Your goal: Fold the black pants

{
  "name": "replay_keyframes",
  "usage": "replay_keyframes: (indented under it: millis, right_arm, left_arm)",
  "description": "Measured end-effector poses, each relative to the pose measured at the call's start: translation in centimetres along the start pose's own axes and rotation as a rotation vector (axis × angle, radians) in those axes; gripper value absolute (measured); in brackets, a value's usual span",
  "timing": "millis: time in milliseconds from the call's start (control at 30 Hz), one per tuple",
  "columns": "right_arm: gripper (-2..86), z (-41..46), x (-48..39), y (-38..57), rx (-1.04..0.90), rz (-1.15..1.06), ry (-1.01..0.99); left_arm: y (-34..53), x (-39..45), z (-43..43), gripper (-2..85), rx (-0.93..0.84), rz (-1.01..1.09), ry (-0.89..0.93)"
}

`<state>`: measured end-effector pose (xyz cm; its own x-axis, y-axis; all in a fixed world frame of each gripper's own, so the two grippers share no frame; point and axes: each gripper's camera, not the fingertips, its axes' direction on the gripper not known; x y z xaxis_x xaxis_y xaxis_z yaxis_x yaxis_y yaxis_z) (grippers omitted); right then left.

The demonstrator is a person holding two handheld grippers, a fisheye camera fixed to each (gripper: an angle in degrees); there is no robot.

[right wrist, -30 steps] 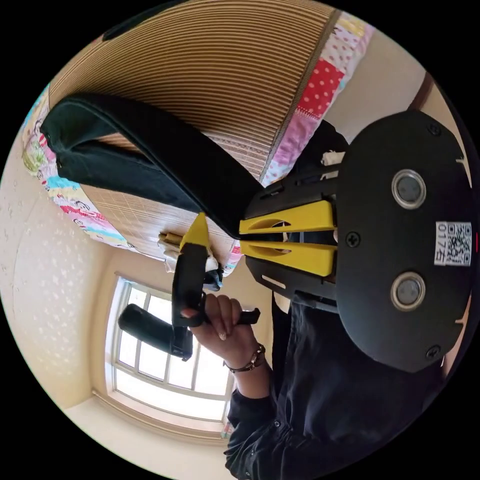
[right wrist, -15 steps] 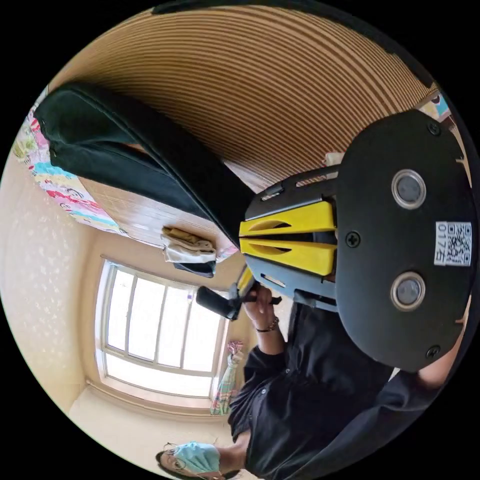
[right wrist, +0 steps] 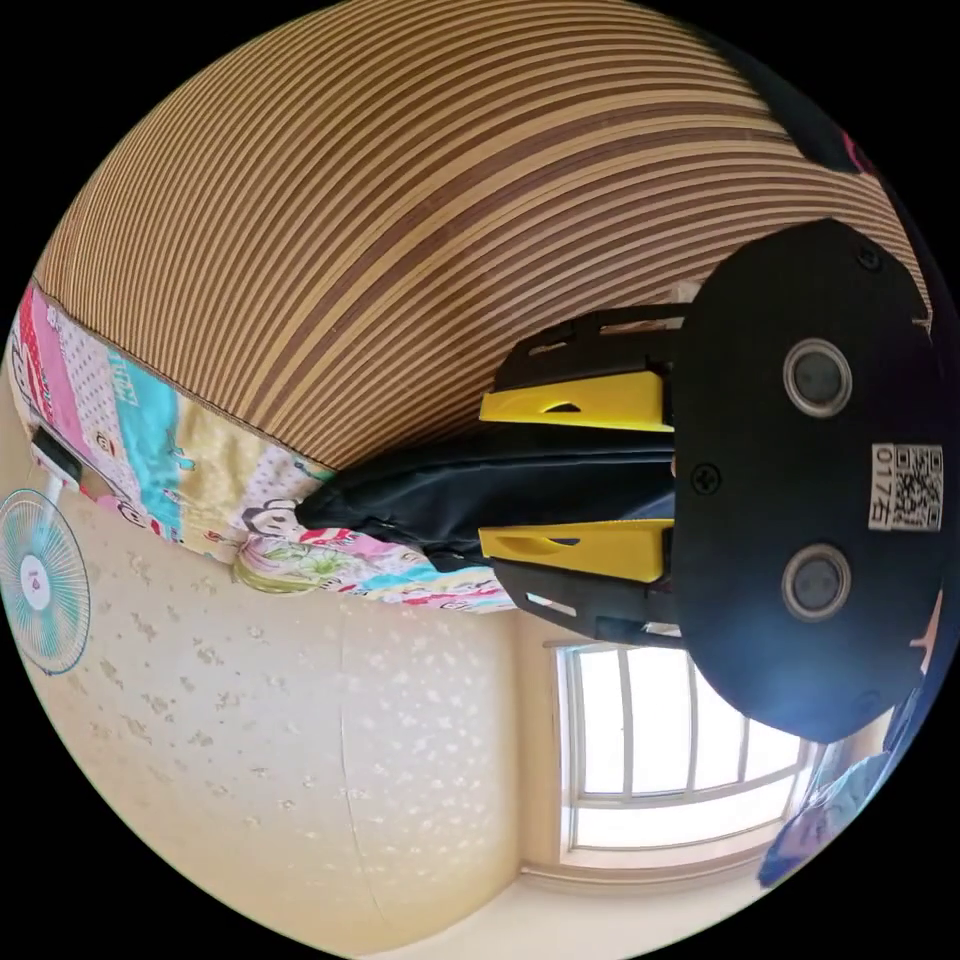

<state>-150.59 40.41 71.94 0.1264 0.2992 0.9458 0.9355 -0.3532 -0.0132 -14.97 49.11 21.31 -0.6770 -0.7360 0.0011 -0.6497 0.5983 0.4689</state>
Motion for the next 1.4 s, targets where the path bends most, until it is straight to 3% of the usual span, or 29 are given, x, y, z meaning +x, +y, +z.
replay_keyframes:
  millis: [200,267,333,400,467,633,733,833,900,1033,1200,1267,1400]
  right_arm:
    - [8.2,11.5,-1.8,-3.1,-0.049,-0.286,0.429]
    - [5.2,15.6,-4.7,-1.9,-0.043,-0.514,0.702]
    - [4.3,19.5,-7.6,0.2,-0.042,-0.694,0.927]
    - [4.0,23.5,-10.8,3.5,0.009,-0.879,1.098]
    - [3.7,28.4,-14.7,9.0,0.128,-1.092,1.211]
    - [4.0,38.6,-18.0,14.8,0.069,-1.097,1.083]
    - [5.0,45.6,-15.8,17.8,-0.023,-1.133,0.998]
    - [5.1,52.4,-11.8,20.7,-0.181,-1.205,1.036]
    - [4.9,54.8,-9.7,22.5,-0.173,-1.261,1.121]
    - [5.3,56.0,-8.1,23.8,-0.119,-1.323,1.190]
    - [5.5,51.3,-8.4,19.5,-0.185,-1.014,0.834]
    - [4.9,47.1,-7.0,20.9,-0.191,-1.022,0.693]
    - [4.5,39.8,-3.4,27.9,-0.320,-1.077,0.665]
  left_arm:
    - [1.1,0.4,-2.5,3.0,0.037,-0.011,0.200]
    - [1.6,0.7,-3.3,2.8,0.062,-0.020,0.275]
    - [2.5,0.2,-3.9,2.5,0.107,-0.036,0.482]
    - [3.8,-0.9,-3.7,2.1,0.145,-0.107,0.857]
    - [5.1,-0.2,-4.5,2.0,0.193,-0.130,0.942]
    - [7.4,3.1,-9.9,2.7,0.254,-0.153,0.742]
    - [8.5,3.6,-14.9,3.3,0.394,-0.161,0.609]
    - [8.9,4.1,-18.7,3.7,0.481,-0.135,0.273]
    - [8.3,3.9,-18.8,3.8,0.479,-0.114,0.062]
    - [7.1,4.9,-17.8,3.9,0.450,-0.089,0.035]
    - [7.0,7.0,-17.1,3.9,0.444,-0.073,0.038]
    - [6.8,7.6,-17.1,3.9,0.436,-0.056,0.048]
    - [6.8,6.2,-17.2,3.9,0.468,0.013,0.232]
